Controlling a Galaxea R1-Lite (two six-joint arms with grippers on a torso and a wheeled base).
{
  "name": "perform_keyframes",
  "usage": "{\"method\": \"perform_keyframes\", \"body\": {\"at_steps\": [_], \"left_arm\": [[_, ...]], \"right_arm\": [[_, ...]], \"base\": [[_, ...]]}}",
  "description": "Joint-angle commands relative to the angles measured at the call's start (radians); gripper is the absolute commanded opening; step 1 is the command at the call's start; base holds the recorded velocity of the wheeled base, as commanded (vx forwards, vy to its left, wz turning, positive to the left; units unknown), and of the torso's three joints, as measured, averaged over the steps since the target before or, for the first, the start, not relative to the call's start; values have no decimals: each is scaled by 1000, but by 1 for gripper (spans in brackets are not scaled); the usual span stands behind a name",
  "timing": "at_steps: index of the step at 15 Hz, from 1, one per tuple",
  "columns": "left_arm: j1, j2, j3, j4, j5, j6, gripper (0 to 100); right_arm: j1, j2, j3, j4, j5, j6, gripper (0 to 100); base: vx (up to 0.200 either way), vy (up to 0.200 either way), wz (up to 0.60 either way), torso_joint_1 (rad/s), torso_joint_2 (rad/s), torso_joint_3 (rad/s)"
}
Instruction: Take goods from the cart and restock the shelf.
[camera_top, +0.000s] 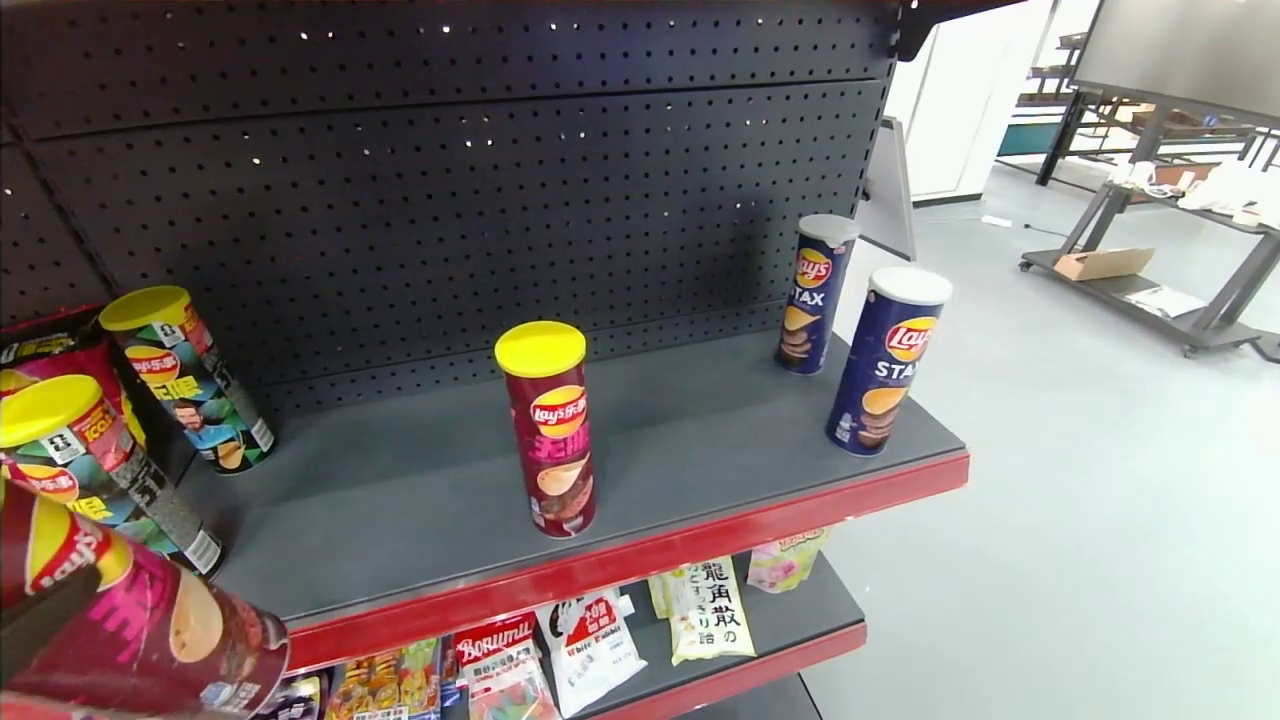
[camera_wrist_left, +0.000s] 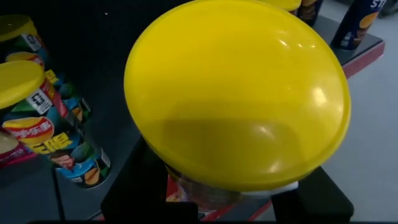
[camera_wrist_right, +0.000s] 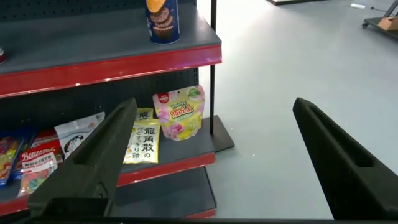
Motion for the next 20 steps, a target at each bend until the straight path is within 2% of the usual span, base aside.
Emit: {"method": "perform_keyframes", "body": {"at_steps": [1,3,7,10,11,13,15,17,20], "left_arm": [[0,157,-13,-29,-29,-4,0],[0,247,-10,-58,-43,-2,0],[0,490,-30,-265,-43,1,0],[0,612,-49,-348,-44,6,0],[0,669,-107,-360,-43,-1,0],[-14,729,-127,-366,-47,2,0],[-20,818,-154,-440,-55,-4,0],[-46,899,-228,-457,-70,-4,0],[-49,1017,-343,-482,-70,-5,0]], "right_arm": [[0,0,0,0,0,0,100],[0,0,0,0,0,0,100],[0,0,0,0,0,0,100],[0,0,0,0,0,0,100],[0,0,0,0,0,0,100],[0,0,0,0,0,0,100],[0,0,0,0,0,0,100],[0,0,0,0,0,0,100],[0,0,0,0,0,0,100]], "base": [[0,0,0,0,0,0],[0,0,0,0,0,0],[0,0,0,0,0,0],[0,0,0,0,0,0],[0,0,0,0,0,0],[0,0,0,0,0,0],[0,0,0,0,0,0],[0,0,0,0,0,0],[0,0,0,0,0,0]]}}
